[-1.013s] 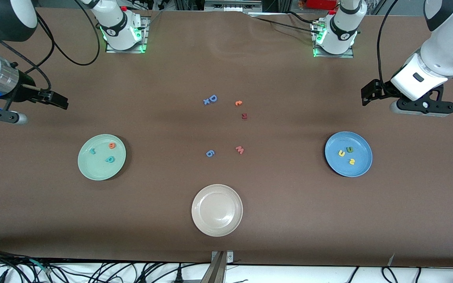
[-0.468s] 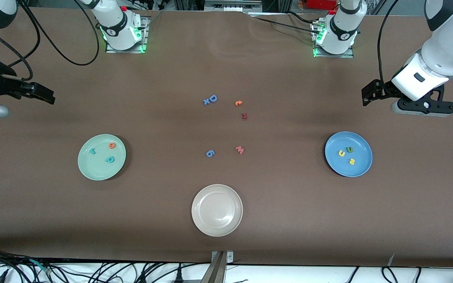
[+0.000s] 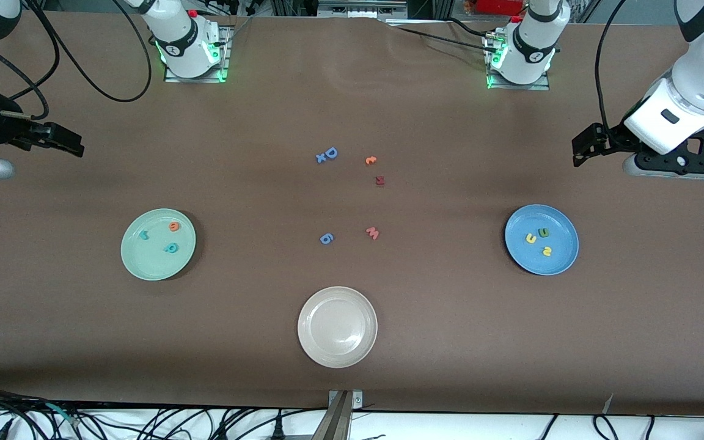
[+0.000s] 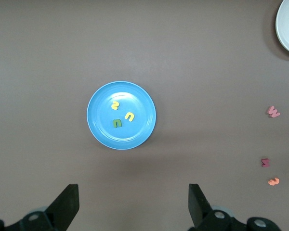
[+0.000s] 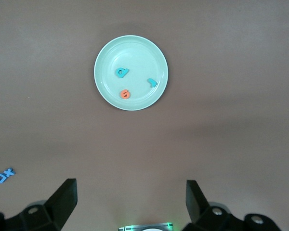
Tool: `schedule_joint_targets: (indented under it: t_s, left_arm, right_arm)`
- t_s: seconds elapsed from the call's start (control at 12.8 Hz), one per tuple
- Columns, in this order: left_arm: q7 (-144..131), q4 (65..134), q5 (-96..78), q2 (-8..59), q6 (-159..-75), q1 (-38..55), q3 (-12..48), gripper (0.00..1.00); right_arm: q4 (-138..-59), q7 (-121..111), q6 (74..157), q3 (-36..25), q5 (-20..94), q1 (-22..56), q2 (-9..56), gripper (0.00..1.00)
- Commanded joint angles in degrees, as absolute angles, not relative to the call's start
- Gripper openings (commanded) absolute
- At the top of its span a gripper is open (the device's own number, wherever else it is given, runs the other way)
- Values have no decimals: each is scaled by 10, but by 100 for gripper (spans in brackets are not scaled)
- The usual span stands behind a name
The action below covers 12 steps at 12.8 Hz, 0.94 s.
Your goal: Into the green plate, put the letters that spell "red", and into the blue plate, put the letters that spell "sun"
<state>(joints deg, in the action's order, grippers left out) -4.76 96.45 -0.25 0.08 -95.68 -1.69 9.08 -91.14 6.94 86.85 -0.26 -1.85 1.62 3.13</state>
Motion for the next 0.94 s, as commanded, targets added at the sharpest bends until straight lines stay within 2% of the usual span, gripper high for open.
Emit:
schedule_joint_targets:
  t_s: [0.0, 0.86]
  left_arm:
    - [-39, 945, 1, 11, -947, -20, 95, 100]
    - [-40, 944, 1, 10, -933, -20, 99, 100]
  right_arm:
    - [-899, 65, 859, -14, -4, 23, 32, 100]
    - [-876, 62, 855, -13, -3, 20, 52, 100]
